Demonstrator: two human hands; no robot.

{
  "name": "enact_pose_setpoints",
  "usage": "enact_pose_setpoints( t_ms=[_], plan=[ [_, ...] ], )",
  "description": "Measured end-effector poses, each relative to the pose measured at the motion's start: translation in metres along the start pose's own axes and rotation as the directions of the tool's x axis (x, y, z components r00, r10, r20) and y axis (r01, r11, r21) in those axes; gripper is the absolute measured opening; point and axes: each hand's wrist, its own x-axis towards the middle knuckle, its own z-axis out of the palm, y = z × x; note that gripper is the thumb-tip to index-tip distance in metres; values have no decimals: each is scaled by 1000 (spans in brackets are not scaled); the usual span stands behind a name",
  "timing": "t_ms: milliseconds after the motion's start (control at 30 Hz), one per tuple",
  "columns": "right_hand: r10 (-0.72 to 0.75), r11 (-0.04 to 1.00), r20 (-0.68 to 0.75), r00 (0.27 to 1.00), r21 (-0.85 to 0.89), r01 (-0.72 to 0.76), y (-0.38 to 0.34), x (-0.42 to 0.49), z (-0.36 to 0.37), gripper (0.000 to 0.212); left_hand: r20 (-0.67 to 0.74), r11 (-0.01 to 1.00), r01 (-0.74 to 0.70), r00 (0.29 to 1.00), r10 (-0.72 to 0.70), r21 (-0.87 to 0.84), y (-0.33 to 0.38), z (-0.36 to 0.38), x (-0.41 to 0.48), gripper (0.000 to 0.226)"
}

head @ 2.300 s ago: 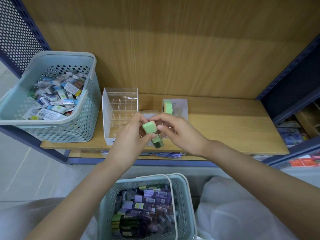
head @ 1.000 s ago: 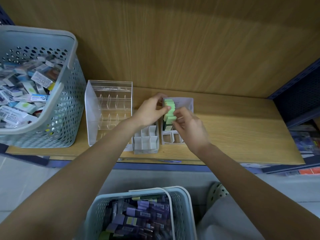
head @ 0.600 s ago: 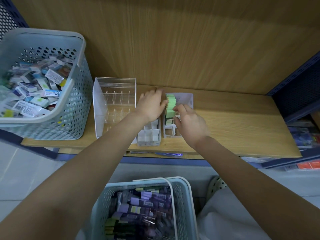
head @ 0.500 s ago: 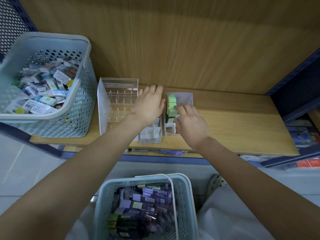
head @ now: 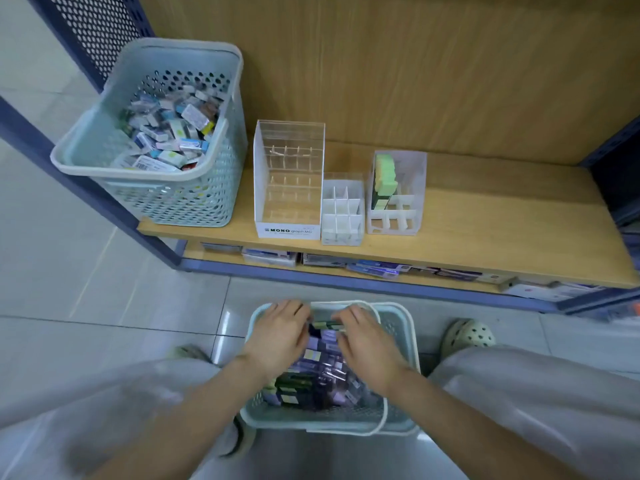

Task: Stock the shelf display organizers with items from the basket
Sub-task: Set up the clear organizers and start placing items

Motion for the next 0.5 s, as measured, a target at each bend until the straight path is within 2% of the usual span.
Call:
enact_pose_setpoints(
  t_ms=[67,233,300,400,500],
  plan=[
    [81,996,172,982,33,-88,2,-7,31,35,120,996,82,990,-76,-43,-8,26,-18,22],
    [242,959,389,889,44,-280,18,-10,80,43,343,970,227,921,-184,-90,-19,68,-43,34],
    [250,954,426,870,47,-298,22,-7,94,45,417,962,255,888,-192,-99,-22,80,-45,40],
    [270,957,411,871,-15,-290,24,1,108,48,439,946,284,878,-192,-155,-25,88,-41,44],
    [282,959,388,878,-73,-276,24,7,112,54,467,952,280,863,-191,-127,-26,89,-36,46]
  ],
)
